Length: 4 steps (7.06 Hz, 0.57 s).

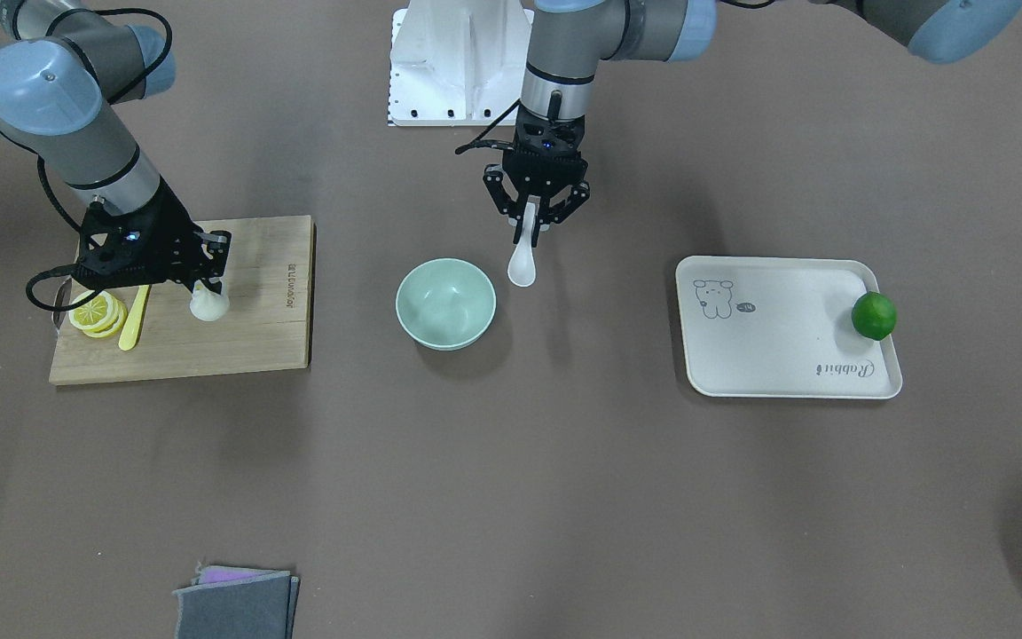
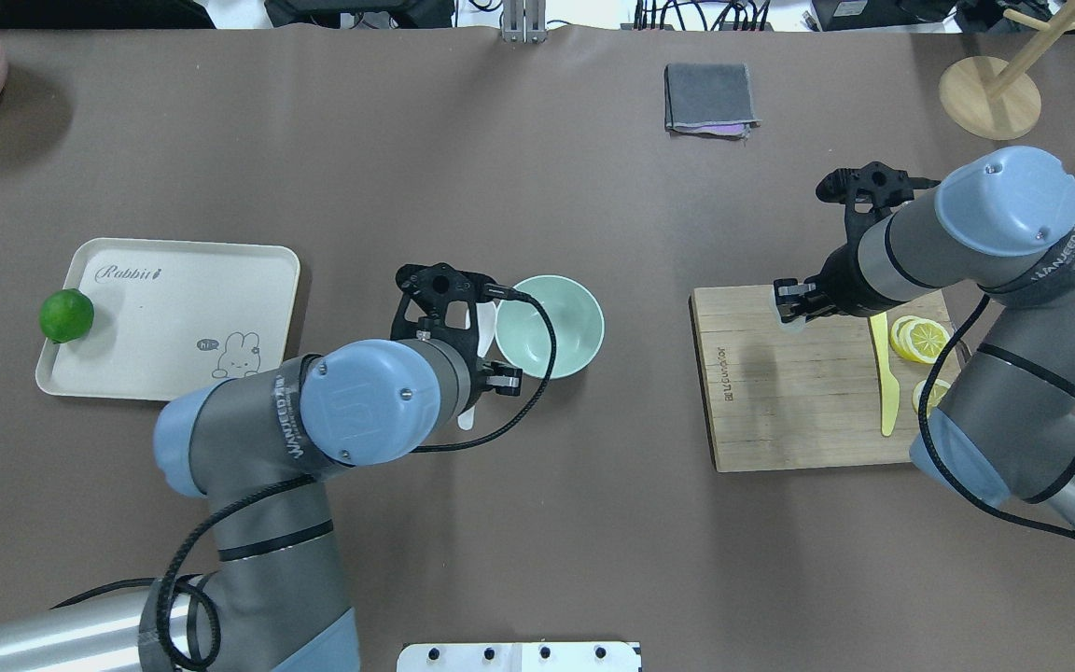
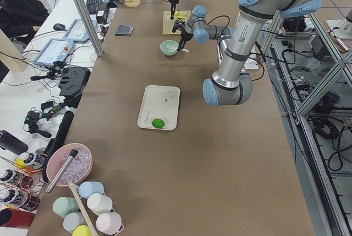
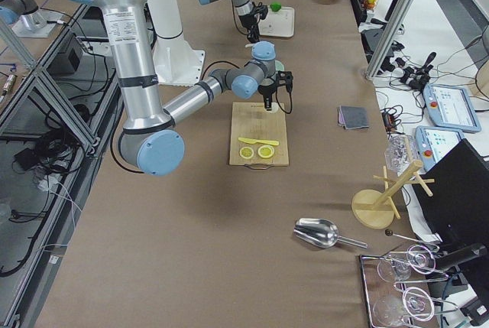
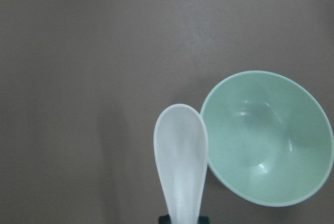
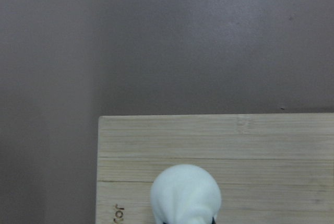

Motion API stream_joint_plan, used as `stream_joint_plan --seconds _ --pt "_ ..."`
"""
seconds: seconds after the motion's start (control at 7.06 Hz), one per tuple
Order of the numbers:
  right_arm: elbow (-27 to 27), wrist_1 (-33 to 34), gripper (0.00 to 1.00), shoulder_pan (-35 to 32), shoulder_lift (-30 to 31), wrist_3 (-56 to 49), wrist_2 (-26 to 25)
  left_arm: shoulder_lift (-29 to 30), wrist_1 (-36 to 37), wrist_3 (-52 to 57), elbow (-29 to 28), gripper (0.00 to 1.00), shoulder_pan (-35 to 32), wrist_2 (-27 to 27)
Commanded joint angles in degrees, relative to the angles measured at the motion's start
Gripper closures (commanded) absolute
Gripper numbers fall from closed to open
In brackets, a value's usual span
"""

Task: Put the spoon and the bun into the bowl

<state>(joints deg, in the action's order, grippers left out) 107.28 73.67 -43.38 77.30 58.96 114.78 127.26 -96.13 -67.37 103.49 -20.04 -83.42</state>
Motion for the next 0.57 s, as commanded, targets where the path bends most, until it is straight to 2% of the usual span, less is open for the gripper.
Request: stream_joint_plan --seconds 0.0,0.42 --pt "-0.14 0.34 1.0 0.05 -1.8 0.37 -0.08 5.87 0.15 -0.49 -5.73 1.0 0.44 1.41" --pt "-0.41 0.34 1.0 0.05 -3.03 0.54 0.01 8.7 -0.37 -0.22 -10.23 1.0 0.36 2.55"
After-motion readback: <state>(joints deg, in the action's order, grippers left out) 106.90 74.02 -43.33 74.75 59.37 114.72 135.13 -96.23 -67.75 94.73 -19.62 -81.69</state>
